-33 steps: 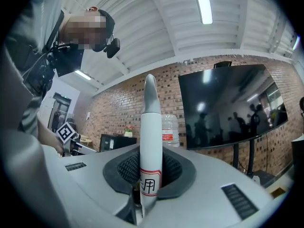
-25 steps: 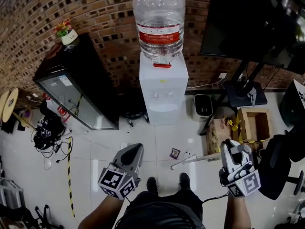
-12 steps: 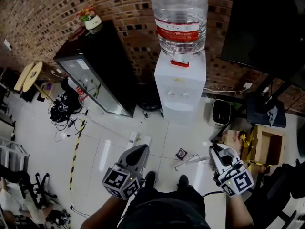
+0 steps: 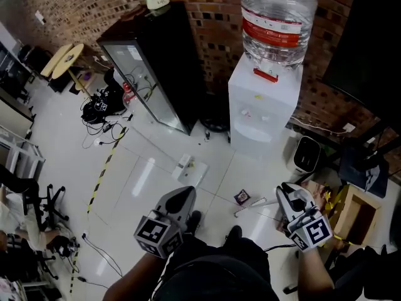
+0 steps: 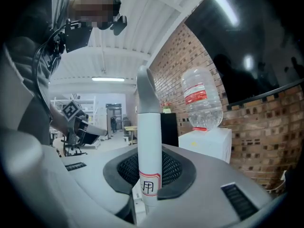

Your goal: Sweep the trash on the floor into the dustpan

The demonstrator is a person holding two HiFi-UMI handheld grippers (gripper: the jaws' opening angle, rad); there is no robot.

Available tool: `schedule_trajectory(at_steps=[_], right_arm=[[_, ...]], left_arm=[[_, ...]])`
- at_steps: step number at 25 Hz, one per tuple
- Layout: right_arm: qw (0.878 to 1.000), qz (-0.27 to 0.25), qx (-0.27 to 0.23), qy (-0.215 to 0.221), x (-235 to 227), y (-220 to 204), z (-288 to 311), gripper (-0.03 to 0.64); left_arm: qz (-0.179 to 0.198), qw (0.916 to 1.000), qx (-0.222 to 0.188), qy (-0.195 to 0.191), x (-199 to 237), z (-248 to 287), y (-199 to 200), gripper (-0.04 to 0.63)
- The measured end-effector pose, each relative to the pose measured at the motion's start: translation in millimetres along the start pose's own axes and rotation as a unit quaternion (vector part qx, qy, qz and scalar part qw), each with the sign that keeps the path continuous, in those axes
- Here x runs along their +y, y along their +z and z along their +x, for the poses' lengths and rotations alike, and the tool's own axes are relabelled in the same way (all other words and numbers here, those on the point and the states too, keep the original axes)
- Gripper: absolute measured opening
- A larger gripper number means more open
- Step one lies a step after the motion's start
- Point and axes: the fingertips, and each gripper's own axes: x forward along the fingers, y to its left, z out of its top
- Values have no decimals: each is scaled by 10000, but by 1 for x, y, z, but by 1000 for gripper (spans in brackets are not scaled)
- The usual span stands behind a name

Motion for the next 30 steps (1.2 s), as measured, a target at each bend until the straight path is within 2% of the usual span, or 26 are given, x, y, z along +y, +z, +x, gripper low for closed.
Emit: schedule_trajectory(at_steps=[15, 22, 27, 30], right_arm=[[9985, 22, 324, 430, -11, -80, 23, 67], [9972, 66, 437, 601, -8, -94, 34, 66], [9929, -249, 730, 904, 5, -105, 33, 61], [9919, -258, 820, 931, 5, -107, 31, 58]], left_arm=[[65, 9969, 165, 772, 22, -38, -23, 5], [-82, 9977, 28, 671, 20, -34, -38, 5], [-128, 9977, -61, 659, 16, -29, -41, 5], [-156, 9978, -81, 645, 16, -28, -43, 5]])
